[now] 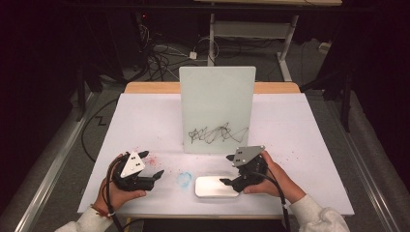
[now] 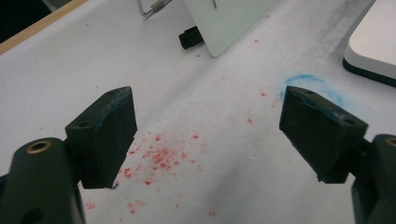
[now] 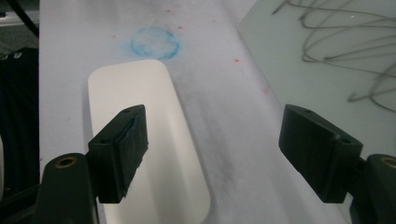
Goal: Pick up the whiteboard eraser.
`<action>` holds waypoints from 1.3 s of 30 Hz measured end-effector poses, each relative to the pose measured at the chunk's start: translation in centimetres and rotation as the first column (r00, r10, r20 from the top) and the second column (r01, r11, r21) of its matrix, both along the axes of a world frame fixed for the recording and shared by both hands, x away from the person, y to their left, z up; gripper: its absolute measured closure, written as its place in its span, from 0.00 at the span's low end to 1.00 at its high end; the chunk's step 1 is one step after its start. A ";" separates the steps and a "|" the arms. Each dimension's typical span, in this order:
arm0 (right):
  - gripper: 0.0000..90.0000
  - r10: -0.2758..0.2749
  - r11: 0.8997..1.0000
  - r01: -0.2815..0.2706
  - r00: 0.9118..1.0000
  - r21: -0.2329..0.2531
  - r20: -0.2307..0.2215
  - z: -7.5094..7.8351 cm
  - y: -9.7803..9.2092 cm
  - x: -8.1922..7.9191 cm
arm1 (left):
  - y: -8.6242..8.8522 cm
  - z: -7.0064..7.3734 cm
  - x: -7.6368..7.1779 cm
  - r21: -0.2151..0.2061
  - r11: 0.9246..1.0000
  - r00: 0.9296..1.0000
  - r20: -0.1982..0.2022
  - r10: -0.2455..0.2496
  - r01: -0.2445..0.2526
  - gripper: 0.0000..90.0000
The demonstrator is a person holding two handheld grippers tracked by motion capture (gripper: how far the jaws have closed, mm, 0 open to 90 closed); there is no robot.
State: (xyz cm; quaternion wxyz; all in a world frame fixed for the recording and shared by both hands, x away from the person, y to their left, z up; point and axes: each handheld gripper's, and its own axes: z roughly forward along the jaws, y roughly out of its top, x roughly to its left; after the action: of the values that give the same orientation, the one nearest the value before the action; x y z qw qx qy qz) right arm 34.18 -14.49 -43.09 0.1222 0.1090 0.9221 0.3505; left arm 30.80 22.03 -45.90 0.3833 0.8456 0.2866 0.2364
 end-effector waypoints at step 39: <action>0.34 0.104 0.988 -0.108 0.994 -0.111 -0.045 -2.2 2.8 -1.4 | -0.5 -0.4 0.4 0.044 0.999 0.999 -0.052 -0.010 0.012 0.20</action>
State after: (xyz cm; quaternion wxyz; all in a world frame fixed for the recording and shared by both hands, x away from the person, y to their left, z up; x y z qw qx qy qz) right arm 32.81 -11.71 -45.24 0.0913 0.0594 0.9472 0.3016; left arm 31.20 21.57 -46.34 0.3581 0.8614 0.2863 0.2185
